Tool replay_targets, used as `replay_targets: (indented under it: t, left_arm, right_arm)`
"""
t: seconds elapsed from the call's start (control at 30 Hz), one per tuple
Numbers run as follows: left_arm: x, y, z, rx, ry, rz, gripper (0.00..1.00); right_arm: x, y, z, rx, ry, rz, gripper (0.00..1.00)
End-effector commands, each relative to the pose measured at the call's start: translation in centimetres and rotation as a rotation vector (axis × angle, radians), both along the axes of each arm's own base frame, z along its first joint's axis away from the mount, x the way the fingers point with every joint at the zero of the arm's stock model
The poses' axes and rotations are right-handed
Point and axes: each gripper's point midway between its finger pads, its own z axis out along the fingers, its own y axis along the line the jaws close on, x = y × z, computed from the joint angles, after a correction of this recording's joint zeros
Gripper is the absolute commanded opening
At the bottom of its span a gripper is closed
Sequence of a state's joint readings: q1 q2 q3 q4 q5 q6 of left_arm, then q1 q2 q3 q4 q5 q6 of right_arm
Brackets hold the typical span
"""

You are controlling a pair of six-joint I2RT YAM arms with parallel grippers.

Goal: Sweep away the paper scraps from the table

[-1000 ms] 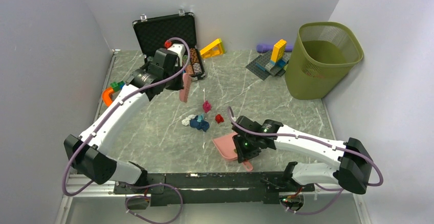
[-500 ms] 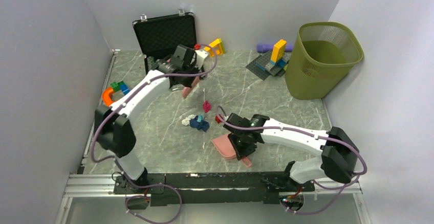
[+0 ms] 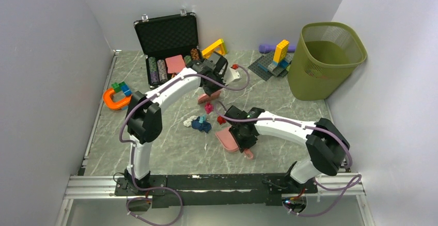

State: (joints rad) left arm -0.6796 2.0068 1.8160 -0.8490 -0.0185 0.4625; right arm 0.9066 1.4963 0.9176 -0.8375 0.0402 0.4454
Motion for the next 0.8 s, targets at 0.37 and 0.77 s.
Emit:
replay_targets:
  t: [0.37, 0.77]
  left_arm:
    - [-6.2, -3.0, 2.3, -0.199, 0.402, 0.0, 0.0]
    - [-5.6, -4.0, 7.4, -0.405, 0.388, 0.18, 0.0]
  right_arm:
    - [5.7, 1.9, -0.1, -0.013, -0.087, 0.122, 0.0]
    - [5.5, 2.7, 0.2, 0.058, -0.11, 0.103, 0.0]
